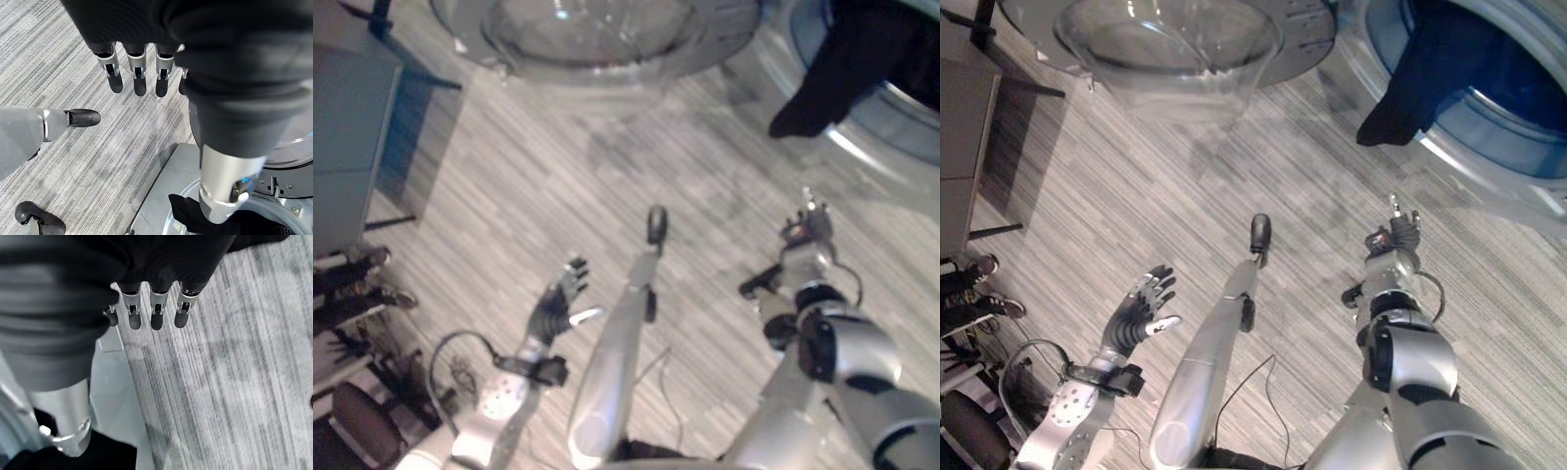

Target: Grab the laundry basket,head to the washer,open it,put in the laundry and shut it.

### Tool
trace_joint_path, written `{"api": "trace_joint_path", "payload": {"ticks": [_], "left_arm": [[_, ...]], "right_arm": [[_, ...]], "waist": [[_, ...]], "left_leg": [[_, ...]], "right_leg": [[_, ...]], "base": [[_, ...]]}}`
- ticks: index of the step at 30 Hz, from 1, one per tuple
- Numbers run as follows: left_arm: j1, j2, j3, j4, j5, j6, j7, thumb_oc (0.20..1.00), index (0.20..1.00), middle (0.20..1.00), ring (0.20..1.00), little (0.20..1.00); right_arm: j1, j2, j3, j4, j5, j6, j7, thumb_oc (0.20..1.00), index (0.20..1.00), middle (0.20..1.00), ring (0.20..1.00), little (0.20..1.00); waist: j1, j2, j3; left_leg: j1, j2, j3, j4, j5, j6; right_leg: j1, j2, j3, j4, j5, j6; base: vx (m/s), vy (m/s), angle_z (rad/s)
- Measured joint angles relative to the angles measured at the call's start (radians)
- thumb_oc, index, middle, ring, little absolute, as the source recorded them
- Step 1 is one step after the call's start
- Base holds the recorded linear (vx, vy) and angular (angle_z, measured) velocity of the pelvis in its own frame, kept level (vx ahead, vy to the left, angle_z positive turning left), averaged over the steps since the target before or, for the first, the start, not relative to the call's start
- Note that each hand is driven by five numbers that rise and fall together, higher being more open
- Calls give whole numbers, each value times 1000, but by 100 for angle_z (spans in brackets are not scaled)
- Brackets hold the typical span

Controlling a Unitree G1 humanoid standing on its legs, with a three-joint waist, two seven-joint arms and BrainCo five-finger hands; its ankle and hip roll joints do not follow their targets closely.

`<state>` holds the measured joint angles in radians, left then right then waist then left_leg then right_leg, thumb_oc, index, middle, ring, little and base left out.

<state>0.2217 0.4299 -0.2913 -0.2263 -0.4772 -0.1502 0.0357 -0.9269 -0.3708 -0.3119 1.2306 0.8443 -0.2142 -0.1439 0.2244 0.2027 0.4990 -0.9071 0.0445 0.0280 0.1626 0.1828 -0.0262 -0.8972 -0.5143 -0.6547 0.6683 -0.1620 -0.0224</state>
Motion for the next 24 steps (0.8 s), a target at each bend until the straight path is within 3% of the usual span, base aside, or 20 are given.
{"api": "trace_joint_path", "payload": {"ticks": [8,24], "left_arm": [[1,-1,1,-31,-57,0,-22,1000,1000,1000,1000,1000],[2,2,37,-38,-79,1,-23,1000,1000,1000,1000,1000]], "right_arm": [[-37,5,51,-37,60,3,60,1000,1000,1000,1000,1000],[-155,-14,129,-74,58,-1,56,1000,1000,1000,1000,1000]], "waist": [[5,0,0],[33,1,0]], "left_leg": [[-20,2,-3,17,2,0],[-67,0,-11,31,6,-5]], "right_leg": [[-13,0,0,10,-3,-4],[-55,-9,-4,32,-12,-10]], "base": [[0,0,0],[0,10,1]]}}
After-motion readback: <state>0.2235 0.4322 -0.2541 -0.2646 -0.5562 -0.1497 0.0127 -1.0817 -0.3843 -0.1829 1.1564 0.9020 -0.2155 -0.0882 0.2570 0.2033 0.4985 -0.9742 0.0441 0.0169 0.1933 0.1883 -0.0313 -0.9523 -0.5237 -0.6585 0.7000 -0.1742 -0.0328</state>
